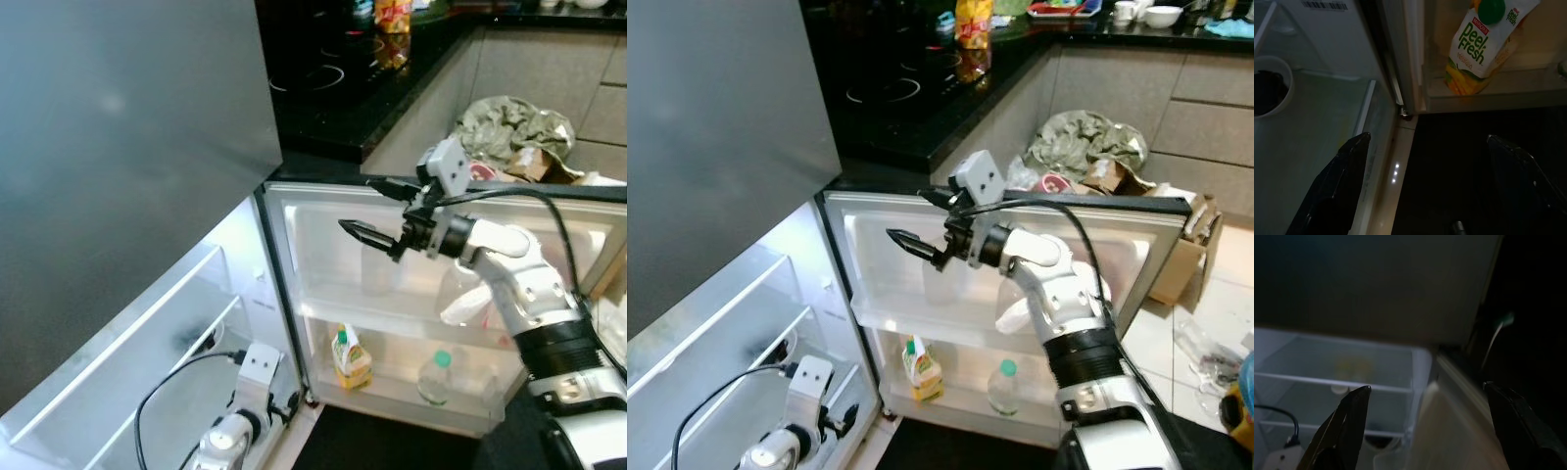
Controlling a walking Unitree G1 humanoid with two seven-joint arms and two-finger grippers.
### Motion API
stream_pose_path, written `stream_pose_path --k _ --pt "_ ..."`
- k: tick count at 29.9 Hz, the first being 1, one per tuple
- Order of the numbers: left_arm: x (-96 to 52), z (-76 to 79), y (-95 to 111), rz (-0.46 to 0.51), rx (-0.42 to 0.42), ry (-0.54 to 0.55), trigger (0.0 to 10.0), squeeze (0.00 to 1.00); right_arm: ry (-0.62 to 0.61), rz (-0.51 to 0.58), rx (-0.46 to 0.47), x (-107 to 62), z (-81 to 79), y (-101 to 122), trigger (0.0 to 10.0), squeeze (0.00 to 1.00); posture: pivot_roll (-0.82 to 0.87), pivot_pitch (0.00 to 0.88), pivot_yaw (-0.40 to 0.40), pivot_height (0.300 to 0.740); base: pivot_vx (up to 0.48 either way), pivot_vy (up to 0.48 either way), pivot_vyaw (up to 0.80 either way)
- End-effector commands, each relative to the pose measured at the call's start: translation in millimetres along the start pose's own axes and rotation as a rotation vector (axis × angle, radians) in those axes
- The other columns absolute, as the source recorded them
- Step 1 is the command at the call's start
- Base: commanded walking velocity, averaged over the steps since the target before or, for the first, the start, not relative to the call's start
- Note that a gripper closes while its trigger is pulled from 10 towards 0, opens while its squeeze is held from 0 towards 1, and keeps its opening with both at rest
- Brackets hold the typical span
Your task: Restocking fridge
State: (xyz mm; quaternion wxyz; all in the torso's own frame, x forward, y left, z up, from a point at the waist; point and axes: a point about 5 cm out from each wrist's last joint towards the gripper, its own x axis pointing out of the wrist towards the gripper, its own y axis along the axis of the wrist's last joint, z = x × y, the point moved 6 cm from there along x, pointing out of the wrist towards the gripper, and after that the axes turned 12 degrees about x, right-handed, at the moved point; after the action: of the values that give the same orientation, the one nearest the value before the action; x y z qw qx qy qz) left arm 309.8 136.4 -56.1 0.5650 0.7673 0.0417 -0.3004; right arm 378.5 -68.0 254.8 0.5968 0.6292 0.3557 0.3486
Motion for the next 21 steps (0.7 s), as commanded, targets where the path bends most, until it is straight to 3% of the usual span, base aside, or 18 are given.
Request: stream_pose_path --k 1,4,6,7,8,9,10,11,12,13,16,17,21 --pt "-2.5 -6.0 -6 -0.021 0.005 0.007 10.0 0.0 0.039 0.014 0.001 -0.5 -8.5 8 10.0 0.0 -0.1 0.073 0.081 0.726 0.0 0.0 0.0" --pt "-2.2 -5.5 -5 -0.021 0.006 0.004 10.0 0.0 0.117 0.082 0.02 -7.4 -25.9 33 10.0 0.0 -0.1 0.073 0.081 0.726 0.0 0.0 0.0" --pt "-2.2 -5.5 -5 -0.021 0.006 0.004 10.0 0.0 0.117 0.082 0.02 -7.4 -25.9 33 10.0 0.0 -0.1 0.073 0.081 0.726 0.0 0.0 0.0" --pt "-2.2 -5.3 -5 -0.021 0.005 0.003 10.0 0.0 0.165 0.141 0.043 -10.5 -35.9 46 10.0 0.0 -0.1 0.073 0.087 0.726 0.0 0.0 0.0" --pt "-2.2 -5.3 -5 -0.021 0.005 0.003 10.0 0.0 0.165 0.141 0.043 -10.5 -35.9 46 10.0 0.0 -0.1 0.073 0.087 0.726 0.0 0.0 0.0" --pt "-2.0 -4.8 -5 -0.021 0.005 0.001 10.0 0.0 0.241 0.21 0.114 -16.9 -49.7 55 10.0 0.0 -0.1 0.069 0.088 0.726 0.0 0.0 0.0" --pt "-2.0 -4.8 -5 -0.021 0.005 0.001 10.0 0.0 0.241 0.21 0.114 -16.9 -49.7 55 10.0 0.0 -0.1 0.069 0.088 0.726 0.0 0.0 0.0" --pt "-1.9 -4.4 -5 -0.021 0.005 -0.002 10.0 0.0 0.3 0.22 0.169 -22.4 -61.7 51 10.0 0.0 -0.1 0.069 0.088 0.726 0.0 0.0 0.0" --pt "-1.7 -3.9 -5 -0.021 0.005 -0.004 10.0 0.0 0.329 0.17 0.207 -26.1 -70.2 34 10.0 0.0 -0.1 0.068 0.088 0.726 0.0 0.0 0.0" --pt "-1.7 -3.9 -5 -0.021 0.005 -0.004 10.0 0.0 0.329 0.17 0.207 -26.1 -70.2 34 10.0 0.0 -0.1 0.068 0.088 0.726 0.0 0.0 0.0" --pt "-1.6 -3.2 -4 -0.019 0.007 -0.012 10.0 0.0 0.316 -0.099 0.272 -40.0 -86.4 -45 10.0 0.0 -0.11 0.065 0.093 0.726 0.0 0.0 0.0" --pt "-1.6 -3.2 -4 -0.019 0.007 -0.012 10.0 0.0 0.316 -0.099 0.272 -40.0 -86.4 -45 10.0 0.0 -0.11 0.065 0.093 0.726 0.0 0.0 0.0" --pt "-2.1 -2.5 -5 -0.017 0.009 -0.019 10.0 0.0 0.315 -0.208 0.348 -54.3 -101.7 -81 10.0 0.0 -0.11 0.06 0.102 0.726 0.0 0.0 0.0"
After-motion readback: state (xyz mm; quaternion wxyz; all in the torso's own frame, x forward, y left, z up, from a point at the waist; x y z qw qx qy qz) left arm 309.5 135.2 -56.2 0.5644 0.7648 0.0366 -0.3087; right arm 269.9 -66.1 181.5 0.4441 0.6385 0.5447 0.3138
